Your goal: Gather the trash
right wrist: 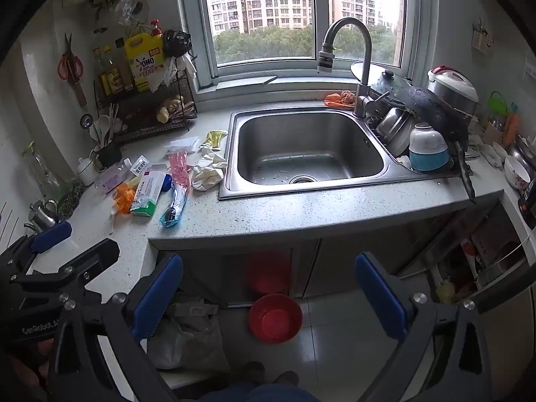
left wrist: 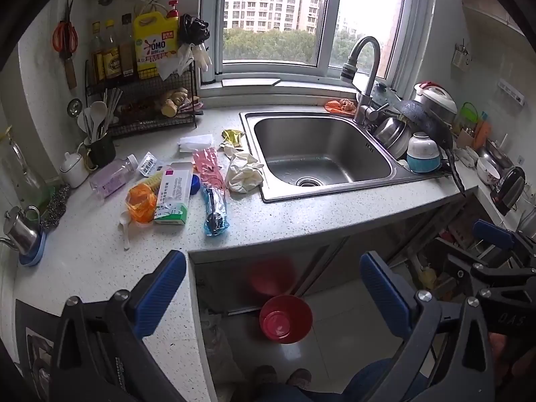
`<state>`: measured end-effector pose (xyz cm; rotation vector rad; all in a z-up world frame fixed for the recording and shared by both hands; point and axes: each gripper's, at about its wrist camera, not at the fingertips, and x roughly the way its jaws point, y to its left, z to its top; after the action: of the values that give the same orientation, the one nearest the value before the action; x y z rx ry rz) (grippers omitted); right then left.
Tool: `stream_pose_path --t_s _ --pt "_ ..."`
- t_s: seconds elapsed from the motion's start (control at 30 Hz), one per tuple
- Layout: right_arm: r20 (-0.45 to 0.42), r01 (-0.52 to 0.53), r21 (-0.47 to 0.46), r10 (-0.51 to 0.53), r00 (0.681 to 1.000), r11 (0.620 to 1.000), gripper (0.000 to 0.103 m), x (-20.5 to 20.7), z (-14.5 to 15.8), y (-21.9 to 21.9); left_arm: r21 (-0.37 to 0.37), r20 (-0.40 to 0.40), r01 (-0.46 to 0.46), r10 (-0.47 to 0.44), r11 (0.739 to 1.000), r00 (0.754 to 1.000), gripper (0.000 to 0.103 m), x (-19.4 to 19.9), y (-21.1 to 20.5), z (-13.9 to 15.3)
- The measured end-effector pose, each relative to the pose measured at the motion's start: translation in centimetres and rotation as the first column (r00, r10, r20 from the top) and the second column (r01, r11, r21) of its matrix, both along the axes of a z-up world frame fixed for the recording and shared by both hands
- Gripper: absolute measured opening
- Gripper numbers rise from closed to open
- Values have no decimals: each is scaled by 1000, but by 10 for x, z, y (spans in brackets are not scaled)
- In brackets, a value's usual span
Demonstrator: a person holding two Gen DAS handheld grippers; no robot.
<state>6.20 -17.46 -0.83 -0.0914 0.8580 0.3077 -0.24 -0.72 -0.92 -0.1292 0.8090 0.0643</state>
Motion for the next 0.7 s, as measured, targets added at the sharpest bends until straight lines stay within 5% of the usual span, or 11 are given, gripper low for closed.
stream_pose_path --t_s 0.7 --pt "-12 -24 -1 24 1000 1000 103 0 -1 -4 3 -12 -8 8 1000 1000 103 -1 -6 -3"
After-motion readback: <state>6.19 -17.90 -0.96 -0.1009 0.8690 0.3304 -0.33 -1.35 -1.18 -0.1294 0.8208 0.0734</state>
